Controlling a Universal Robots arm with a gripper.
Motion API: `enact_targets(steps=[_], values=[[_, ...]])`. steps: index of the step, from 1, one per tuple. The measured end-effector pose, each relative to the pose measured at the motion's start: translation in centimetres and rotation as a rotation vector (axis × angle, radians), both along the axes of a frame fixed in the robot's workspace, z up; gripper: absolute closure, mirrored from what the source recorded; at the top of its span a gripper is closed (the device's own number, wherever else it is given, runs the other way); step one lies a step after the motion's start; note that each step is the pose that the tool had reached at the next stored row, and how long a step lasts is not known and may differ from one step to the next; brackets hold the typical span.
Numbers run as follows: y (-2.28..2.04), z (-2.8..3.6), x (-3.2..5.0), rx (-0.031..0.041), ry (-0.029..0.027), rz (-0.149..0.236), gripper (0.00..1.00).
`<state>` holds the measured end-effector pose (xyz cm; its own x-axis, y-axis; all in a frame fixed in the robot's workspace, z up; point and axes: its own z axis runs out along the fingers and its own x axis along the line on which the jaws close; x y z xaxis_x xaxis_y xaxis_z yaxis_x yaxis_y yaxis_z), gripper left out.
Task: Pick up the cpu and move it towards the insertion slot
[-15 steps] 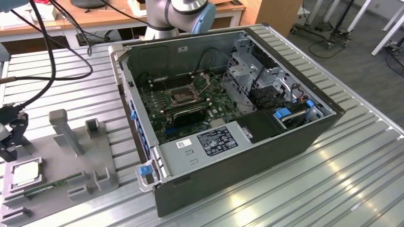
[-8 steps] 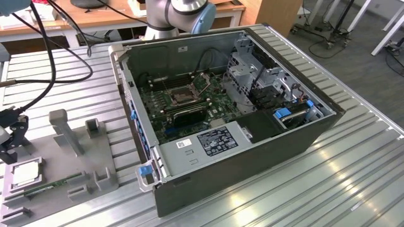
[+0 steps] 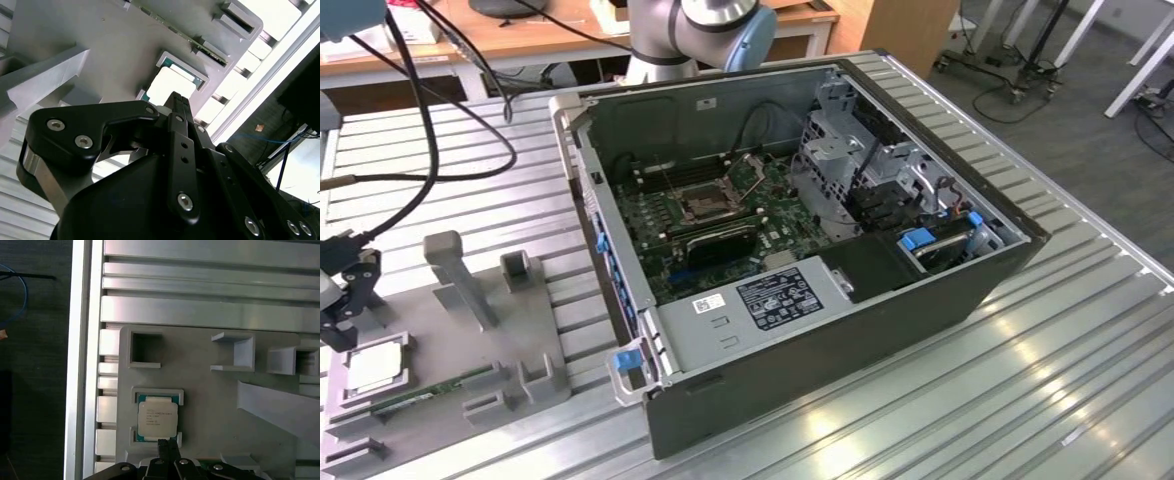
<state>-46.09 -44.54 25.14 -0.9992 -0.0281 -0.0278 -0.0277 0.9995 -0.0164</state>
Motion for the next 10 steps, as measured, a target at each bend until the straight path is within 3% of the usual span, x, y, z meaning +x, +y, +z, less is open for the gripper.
enact_targets(steps=[10], values=[[-0.04, -0.98, -0.09, -0.0082, 0.0, 0.0, 0.89]])
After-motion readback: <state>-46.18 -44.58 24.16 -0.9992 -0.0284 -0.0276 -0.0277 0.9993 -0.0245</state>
